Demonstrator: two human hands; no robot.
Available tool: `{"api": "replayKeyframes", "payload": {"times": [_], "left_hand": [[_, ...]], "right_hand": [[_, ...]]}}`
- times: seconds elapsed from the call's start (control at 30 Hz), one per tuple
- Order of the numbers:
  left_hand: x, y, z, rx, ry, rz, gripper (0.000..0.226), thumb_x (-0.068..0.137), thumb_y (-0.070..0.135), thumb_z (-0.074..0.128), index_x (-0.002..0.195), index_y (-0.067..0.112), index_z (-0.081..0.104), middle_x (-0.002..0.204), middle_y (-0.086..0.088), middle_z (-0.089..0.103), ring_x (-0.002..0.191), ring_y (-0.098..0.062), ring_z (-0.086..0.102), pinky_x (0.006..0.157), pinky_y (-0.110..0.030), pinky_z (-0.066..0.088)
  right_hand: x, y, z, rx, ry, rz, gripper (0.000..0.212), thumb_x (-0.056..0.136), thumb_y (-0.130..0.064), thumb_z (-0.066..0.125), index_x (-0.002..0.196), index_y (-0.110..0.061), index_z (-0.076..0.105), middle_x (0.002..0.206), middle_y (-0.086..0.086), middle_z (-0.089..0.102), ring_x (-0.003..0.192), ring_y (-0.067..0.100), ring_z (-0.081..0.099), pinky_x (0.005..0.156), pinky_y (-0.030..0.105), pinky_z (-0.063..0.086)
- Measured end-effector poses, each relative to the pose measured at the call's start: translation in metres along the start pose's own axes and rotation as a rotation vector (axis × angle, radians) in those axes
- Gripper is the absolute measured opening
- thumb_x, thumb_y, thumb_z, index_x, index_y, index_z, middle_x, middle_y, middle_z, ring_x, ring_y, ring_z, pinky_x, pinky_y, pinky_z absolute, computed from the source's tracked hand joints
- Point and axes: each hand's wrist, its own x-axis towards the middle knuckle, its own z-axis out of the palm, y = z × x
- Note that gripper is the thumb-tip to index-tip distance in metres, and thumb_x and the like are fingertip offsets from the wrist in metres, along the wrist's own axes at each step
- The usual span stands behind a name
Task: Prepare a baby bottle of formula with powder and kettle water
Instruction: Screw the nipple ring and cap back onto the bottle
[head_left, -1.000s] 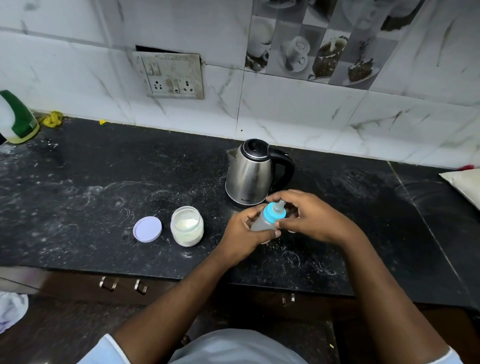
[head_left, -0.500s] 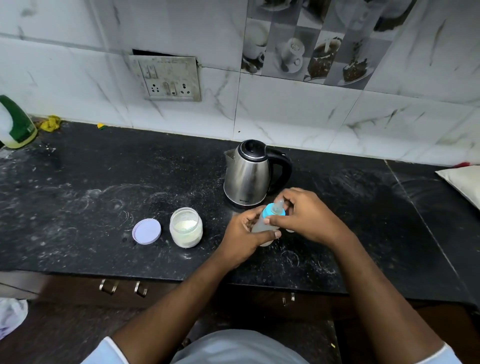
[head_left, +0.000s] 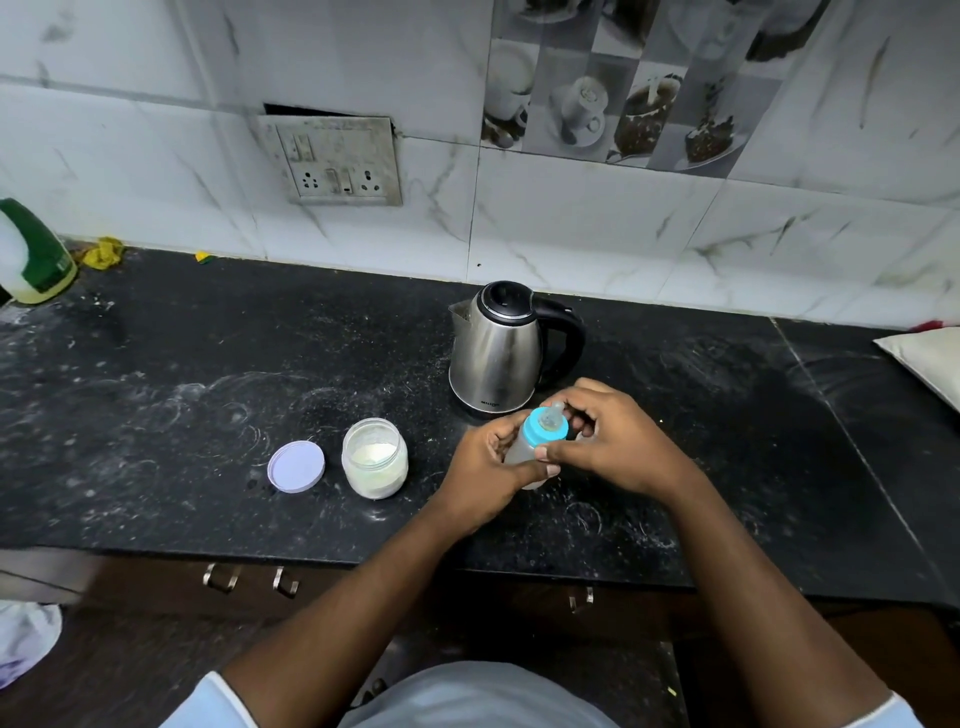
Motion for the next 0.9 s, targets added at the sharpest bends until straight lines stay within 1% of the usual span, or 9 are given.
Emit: {"api": "replayKeyframes", "payload": {"times": [0.07,0.13,0.23,0.3,0.4,0.5,0.7,0.8,0.9], "left_hand": [[0.0,-0.001,0.0,0.011,0.04,0.006,0.058,0.08,0.002,0.089,0.123,0.039,0.078,0.125,0.001,0.08,0.118,-0.015,0.075,0.096,-0.023,0.057],[-0.001,0.0,-0.002,0.001,0.03,-0.003,0.057,0.081,0.004,0.088,0.125,0.039,0.077,0.127,0.0,0.079,0.12,-0.017,0.074,0.099,-0.025,0.057],[0.002,0.005,-0.007,-0.019,-0.087,-0.061,0.056,0.085,-0.002,0.085,0.133,0.024,0.073,0.13,-0.004,0.078,0.123,-0.019,0.073,0.1,-0.027,0.057],[0.004,0.009,-0.008,-0.019,-0.152,-0.091,0.053,0.086,-0.005,0.084,0.133,0.017,0.073,0.131,-0.006,0.077,0.123,-0.019,0.073,0.1,-0.027,0.057],[0.009,0.014,-0.012,-0.019,-0.208,-0.122,0.051,0.087,-0.008,0.081,0.135,0.005,0.069,0.132,-0.009,0.077,0.123,-0.021,0.072,0.103,-0.03,0.057],[0.01,0.017,-0.015,-0.015,-0.248,-0.154,0.049,0.088,-0.014,0.077,0.132,0.006,0.069,0.126,-0.004,0.078,0.118,-0.017,0.073,0.103,-0.03,0.058],[0.01,0.012,-0.01,-0.008,-0.167,-0.104,0.05,0.084,-0.01,0.083,0.127,0.012,0.074,0.124,-0.007,0.08,0.116,-0.02,0.075,0.098,-0.03,0.059],[0.009,0.007,-0.004,0.008,-0.08,-0.056,0.057,0.08,-0.007,0.087,0.131,0.015,0.073,0.125,-0.007,0.079,0.119,-0.022,0.075,0.101,-0.033,0.059],[0.007,-0.001,0.007,0.025,0.02,-0.013,0.059,0.08,-0.006,0.088,0.132,0.018,0.073,0.126,-0.002,0.08,0.121,-0.02,0.074,0.104,-0.029,0.057]], "right_hand": [[-0.001,-0.001,0.007,-0.043,0.044,0.012,0.034,0.077,-0.027,0.091,0.106,-0.024,0.074,0.092,-0.006,0.057,0.077,0.007,0.055,0.067,0.016,0.04],[-0.002,-0.001,0.01,-0.032,0.049,0.023,0.037,0.079,-0.028,0.09,0.113,-0.023,0.074,0.098,-0.01,0.059,0.084,0.004,0.058,0.07,0.017,0.042],[-0.004,0.002,0.003,0.14,-0.037,0.011,0.05,0.082,-0.021,0.09,0.128,-0.027,0.072,0.12,-0.015,0.063,0.111,0.003,0.062,0.088,0.018,0.05],[-0.004,0.005,-0.001,0.207,-0.06,-0.009,0.052,0.082,-0.017,0.09,0.13,-0.027,0.073,0.125,-0.014,0.068,0.121,0.006,0.061,0.099,0.02,0.049],[-0.004,0.011,0.003,0.439,-0.091,-0.01,0.057,0.085,-0.008,0.086,0.137,-0.02,0.068,0.133,-0.007,0.073,0.128,0.01,0.062,0.104,0.022,0.049],[-0.007,0.018,0.013,0.69,-0.087,0.016,0.057,0.086,-0.002,0.083,0.139,-0.015,0.066,0.138,0.002,0.07,0.131,0.021,0.064,0.104,0.029,0.053],[-0.012,0.021,0.035,0.832,0.078,0.046,0.055,0.08,-0.019,0.087,0.132,-0.025,0.071,0.133,0.008,0.073,0.127,0.027,0.068,0.104,0.039,0.056],[-0.013,0.02,0.043,0.837,0.173,0.059,0.055,0.08,-0.021,0.086,0.132,-0.026,0.07,0.132,0.006,0.073,0.128,0.028,0.066,0.107,0.046,0.053],[-0.012,0.014,0.058,0.752,0.326,0.128,0.056,0.076,-0.025,0.089,0.13,-0.026,0.071,0.127,0.004,0.075,0.126,0.026,0.067,0.105,0.047,0.054]]}}
